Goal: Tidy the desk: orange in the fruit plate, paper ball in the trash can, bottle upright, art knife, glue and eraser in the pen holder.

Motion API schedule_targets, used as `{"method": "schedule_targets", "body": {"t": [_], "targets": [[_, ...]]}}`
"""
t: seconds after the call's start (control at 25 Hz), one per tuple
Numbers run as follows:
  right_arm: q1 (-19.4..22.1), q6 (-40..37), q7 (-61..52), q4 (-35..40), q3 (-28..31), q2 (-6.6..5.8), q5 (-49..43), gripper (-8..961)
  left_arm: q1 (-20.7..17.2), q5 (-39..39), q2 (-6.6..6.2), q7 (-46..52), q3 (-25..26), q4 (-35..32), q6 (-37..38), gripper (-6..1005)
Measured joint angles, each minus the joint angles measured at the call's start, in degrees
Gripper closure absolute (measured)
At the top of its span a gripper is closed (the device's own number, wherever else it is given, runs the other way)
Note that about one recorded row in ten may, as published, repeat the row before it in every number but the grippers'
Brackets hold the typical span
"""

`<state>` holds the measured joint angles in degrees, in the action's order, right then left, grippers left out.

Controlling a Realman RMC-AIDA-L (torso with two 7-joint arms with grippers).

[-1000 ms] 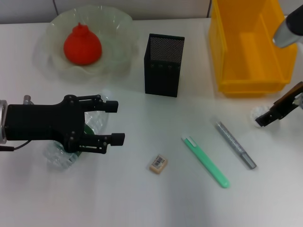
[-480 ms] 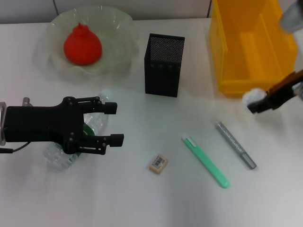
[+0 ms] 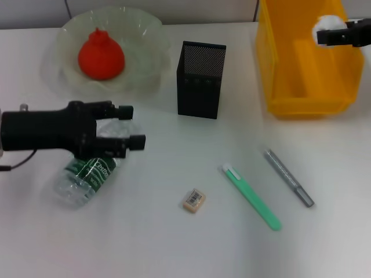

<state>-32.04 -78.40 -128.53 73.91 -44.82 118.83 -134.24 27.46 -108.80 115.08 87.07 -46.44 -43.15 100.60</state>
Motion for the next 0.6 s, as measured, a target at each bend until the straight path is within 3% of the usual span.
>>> {"method": "schedule_targets", "body": {"t": [0.12, 0.2, 0.24, 0.28, 0.32, 0.4, 0.44, 0.48, 0.52, 0.6], "targets": [[1.3, 2.3, 5.3, -3.3, 1.9, -0.05, 6.1, 426, 0.4, -0.8, -0.07, 8.6, -0.3, -3.2, -3.4, 193], [1.9, 1.9, 7.2, -4.0, 2.9, -0.04, 8.5, 341, 1.1, -3.8, -0.02, 17.0, -0.5, -7.0, -5.9, 196], [3.4, 0.4, 10.8, -5.3, 4.4, -0.24, 13.7, 298, 2.6, -9.0, 0.26, 26.0, -0.5, -11.1, -7.7, 197], [3.4, 0.4, 10.8, -5.3, 4.4, -0.24, 13.7, 256, 2.6, -9.0, 0.26, 26.0, -0.5, -11.1, -7.7, 198], [5.3, -2.3, 13.7, -6.6, 5.5, -0.92, 19.0, 213, 4.3, -13.3, 0.46, 32.2, -0.5, -13.2, -8.3, 199], [6.1, -3.8, 15.0, -7.4, 5.8, -1.3, 21.2, 168, 5.3, -15.1, 0.62, 34.4, -0.5, -14.0, -8.3, 202], [8.2, -8.9, 19.1, -10.0, 6.4, -2.44, 26.3, 146, 7.4, -19.3, 1.19, 38.9, -0.9, -15.3, -8.4, 203], [8.2, -8.9, 19.1, -10.0, 6.4, -2.44, 26.3, 123, 7.4, -19.3, 1.19, 38.9, -0.9, -15.3, -8.4, 204], [9.5, -14.3, 23.1, -13.0, 6.5, -3.31, 28.8, 101, 9.9, -25.8, 2.45, 44.5, -2.6, -17.2, -9.1, 205], [10.2, -18.3, 26.6, -15.3, 6.4, -3.76, 29.6, 101, 10.4, -27.2, 2.71, 45.5, -3.2, -17.6, -9.4, 208]]}}
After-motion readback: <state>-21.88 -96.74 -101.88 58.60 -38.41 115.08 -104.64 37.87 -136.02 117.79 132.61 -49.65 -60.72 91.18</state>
